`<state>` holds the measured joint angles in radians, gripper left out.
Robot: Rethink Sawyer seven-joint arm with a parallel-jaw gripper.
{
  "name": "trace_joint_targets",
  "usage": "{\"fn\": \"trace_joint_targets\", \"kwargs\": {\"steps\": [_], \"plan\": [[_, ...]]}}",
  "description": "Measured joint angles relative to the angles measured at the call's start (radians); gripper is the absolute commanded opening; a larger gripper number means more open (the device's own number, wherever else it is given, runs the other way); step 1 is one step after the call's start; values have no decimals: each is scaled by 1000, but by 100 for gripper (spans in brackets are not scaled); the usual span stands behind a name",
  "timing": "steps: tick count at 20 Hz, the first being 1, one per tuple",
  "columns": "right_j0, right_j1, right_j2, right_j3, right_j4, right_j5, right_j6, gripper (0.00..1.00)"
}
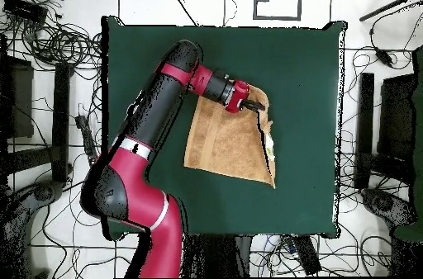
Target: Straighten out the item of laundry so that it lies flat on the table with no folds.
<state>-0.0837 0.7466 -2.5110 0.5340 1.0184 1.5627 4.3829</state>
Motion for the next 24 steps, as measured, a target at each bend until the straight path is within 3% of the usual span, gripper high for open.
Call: {"fn": "trace_joint_targets", "kwargs": {"steps": [14,24], "plan": [[76,9,155,24,-186,-282,0,0],[79,8,169,18,-218,-296,0,0]]}}
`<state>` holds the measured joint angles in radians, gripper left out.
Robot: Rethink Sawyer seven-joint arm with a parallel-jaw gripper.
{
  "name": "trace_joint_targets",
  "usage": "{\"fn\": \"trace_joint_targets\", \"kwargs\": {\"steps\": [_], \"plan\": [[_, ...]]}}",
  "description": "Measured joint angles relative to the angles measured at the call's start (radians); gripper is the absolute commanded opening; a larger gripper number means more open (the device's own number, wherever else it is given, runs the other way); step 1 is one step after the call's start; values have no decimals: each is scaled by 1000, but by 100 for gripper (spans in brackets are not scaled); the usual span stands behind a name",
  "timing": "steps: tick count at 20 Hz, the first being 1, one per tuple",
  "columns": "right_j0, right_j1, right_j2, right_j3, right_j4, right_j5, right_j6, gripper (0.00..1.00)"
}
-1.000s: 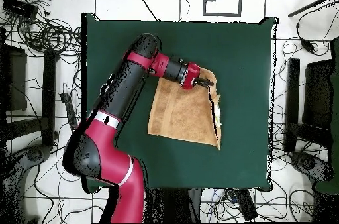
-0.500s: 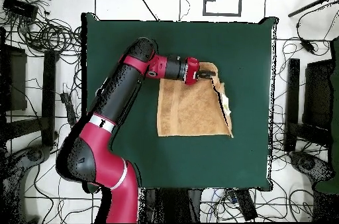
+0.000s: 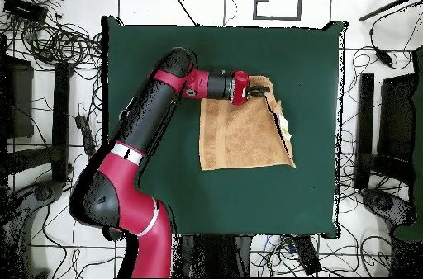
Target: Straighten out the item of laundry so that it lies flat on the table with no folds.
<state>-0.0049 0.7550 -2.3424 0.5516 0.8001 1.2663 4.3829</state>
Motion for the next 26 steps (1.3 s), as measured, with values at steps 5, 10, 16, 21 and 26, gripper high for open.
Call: {"fn": "trace_joint_targets", "kwargs": {"steps": [5,10,16,21,26], "plan": [[-3,-4,0,-9,0,14,0,100],[-4,-5,0,-11,-1,14,0,100],[-4,-5,0,-11,-1,15,0,100],[-2,-6,11,-11,0,14,0,100],[101,-27,291,74,-25,-105,-15,100]]}}
